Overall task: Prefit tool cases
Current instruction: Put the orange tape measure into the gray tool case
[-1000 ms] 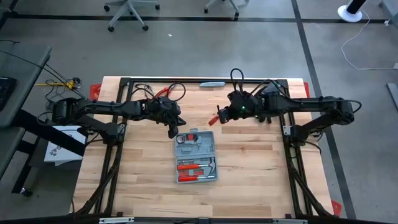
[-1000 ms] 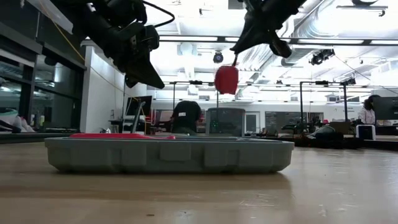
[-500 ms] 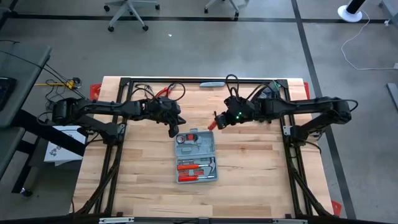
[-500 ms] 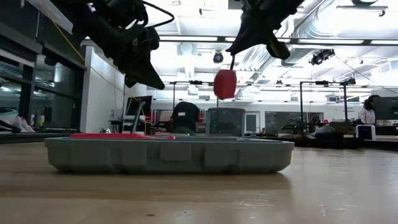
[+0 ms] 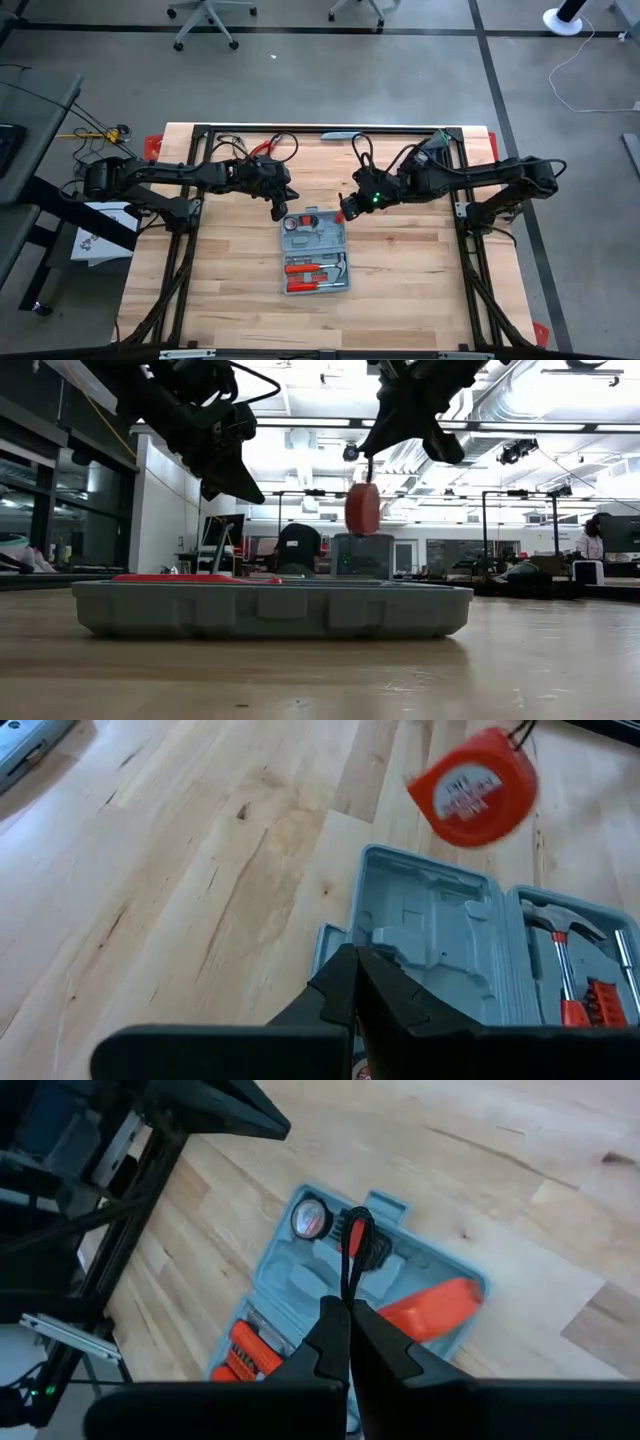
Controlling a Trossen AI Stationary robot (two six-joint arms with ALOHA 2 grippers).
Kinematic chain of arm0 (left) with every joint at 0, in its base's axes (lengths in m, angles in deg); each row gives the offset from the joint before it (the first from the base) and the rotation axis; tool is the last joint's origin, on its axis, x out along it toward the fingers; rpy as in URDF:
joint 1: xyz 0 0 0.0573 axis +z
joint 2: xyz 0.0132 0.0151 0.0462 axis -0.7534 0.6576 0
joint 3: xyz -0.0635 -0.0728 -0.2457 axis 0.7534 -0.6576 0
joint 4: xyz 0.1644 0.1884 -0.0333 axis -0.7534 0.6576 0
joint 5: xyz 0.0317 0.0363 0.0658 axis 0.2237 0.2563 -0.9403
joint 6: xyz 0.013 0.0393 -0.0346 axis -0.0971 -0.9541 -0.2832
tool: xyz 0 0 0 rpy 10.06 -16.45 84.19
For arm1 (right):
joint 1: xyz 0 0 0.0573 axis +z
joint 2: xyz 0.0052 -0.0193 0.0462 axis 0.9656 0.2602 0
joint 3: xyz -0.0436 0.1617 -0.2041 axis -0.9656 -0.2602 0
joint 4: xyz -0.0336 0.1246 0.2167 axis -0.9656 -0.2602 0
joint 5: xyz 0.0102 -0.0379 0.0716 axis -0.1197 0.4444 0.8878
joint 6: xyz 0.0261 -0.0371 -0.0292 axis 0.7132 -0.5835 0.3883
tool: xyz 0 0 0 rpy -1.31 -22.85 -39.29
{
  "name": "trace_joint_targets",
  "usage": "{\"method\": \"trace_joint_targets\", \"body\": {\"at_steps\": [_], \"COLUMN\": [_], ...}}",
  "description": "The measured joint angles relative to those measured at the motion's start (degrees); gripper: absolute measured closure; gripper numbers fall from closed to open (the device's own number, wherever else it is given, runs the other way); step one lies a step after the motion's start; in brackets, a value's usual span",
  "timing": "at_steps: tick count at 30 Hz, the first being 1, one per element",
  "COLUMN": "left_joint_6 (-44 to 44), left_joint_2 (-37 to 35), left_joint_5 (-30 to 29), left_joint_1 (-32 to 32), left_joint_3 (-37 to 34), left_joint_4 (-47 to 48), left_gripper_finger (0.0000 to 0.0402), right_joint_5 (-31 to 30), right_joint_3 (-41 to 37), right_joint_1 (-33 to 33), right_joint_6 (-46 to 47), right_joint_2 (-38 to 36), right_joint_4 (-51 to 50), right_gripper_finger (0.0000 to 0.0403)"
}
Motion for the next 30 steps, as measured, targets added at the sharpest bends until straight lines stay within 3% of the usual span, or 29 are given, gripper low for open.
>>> {"method": "trace_joint_targets", "body": {"at_steps": [30], "left_joint_6": [-0.04], "left_joint_2": [0.46], "left_joint_5": [0.07], "left_joint_1": [0.0], "left_joint_3": [0.0], "left_joint_4": [-0.03], "left_gripper_finger": [0.0401], "right_joint_5": [0.91], "right_joint_3": [0.0], "right_joint_1": [0.07], "right_joint_6": [-0.98], "right_joint_2": [0.67], "right_joint_4": [0.43], "right_gripper_finger": [0.0403]}}
